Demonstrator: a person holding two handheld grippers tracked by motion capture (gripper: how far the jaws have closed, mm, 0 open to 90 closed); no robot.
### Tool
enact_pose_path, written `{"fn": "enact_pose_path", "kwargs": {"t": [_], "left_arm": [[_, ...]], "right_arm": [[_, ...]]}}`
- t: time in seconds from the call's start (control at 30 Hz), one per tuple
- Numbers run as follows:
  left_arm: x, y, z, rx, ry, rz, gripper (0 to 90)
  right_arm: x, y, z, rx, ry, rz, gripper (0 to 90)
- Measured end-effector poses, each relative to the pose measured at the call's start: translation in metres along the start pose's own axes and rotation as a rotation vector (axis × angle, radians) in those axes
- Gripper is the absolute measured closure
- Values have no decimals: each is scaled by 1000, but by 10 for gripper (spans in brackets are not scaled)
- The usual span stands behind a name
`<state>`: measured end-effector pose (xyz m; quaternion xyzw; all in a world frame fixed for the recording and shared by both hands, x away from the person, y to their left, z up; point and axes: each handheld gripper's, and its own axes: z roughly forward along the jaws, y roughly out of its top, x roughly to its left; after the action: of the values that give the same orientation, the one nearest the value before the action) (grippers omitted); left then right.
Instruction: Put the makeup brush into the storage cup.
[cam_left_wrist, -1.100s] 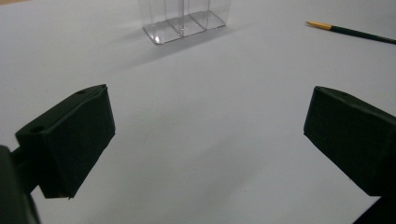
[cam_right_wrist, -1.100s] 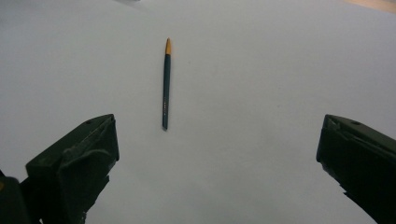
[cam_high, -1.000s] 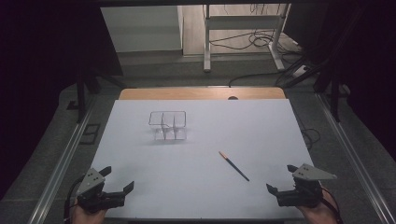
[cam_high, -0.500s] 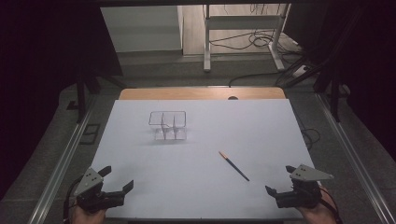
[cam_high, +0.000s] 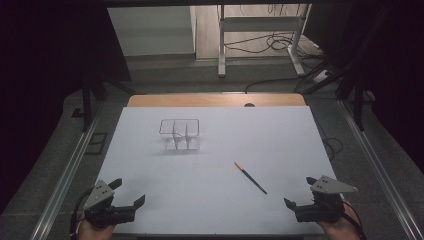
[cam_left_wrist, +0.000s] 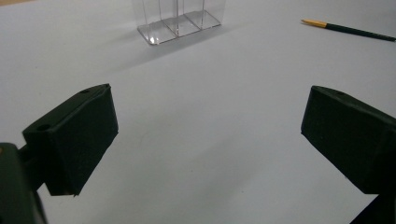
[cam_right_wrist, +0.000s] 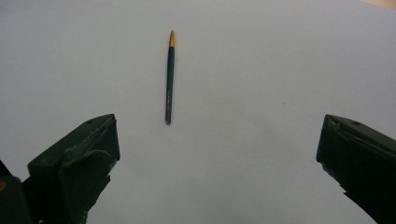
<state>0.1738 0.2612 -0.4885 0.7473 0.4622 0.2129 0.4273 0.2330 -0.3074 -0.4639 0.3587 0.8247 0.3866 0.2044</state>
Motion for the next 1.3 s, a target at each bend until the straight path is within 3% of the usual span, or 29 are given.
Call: {"fn": "enact_pose_path", "kwargs": {"t": [0.4, 0.77, 1.3], "left_arm": [[0, 0, 1, 17, -7, -7, 44], [1, 0, 2, 22, -11, -16, 43], [0, 0, 3, 30, -9, -15, 41]], "right_arm": [[1, 3, 3, 7, 30, -10, 0], [1, 11, 6, 11, 63, 25, 2], [6, 21, 19, 78, 72, 26, 2]]}}
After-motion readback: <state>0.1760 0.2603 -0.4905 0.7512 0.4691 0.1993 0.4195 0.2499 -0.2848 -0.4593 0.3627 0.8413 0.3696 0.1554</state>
